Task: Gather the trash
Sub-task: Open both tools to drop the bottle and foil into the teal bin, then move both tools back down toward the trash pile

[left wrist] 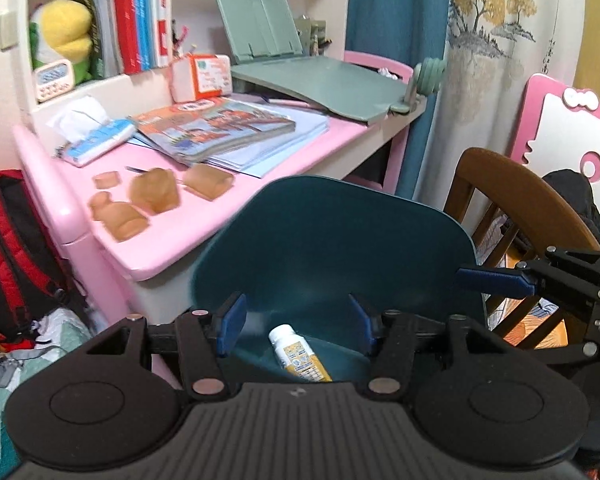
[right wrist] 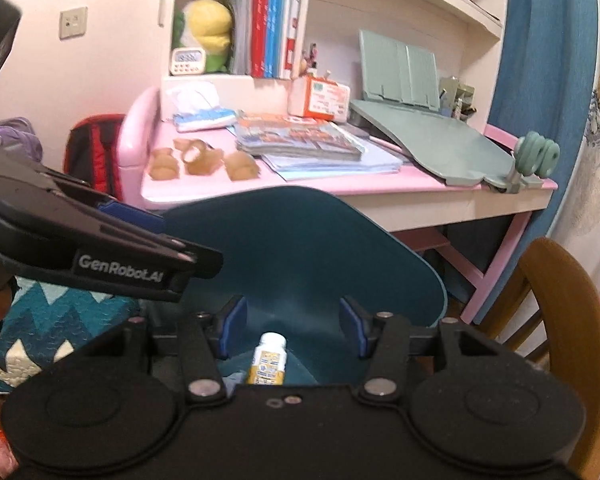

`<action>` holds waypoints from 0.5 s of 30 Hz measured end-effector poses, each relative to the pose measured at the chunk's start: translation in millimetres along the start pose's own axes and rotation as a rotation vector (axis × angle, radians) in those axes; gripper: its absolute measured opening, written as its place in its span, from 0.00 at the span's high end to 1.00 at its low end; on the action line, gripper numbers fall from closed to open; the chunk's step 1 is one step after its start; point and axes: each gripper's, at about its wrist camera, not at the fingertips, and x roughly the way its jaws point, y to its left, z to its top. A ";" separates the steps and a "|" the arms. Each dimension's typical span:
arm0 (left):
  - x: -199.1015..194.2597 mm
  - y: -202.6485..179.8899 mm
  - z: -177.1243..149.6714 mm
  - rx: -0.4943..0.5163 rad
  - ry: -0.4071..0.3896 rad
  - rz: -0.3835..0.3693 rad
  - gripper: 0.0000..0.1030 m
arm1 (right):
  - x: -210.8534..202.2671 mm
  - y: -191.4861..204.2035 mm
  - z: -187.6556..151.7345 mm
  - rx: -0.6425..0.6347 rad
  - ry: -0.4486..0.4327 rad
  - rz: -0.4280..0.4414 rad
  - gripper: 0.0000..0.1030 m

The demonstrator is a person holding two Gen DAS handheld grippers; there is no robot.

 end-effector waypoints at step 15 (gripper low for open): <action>-109.4 63.9 -54.1 -0.079 -0.065 0.101 0.47 | -45.8 84.4 10.9 -0.069 -0.067 0.154 0.50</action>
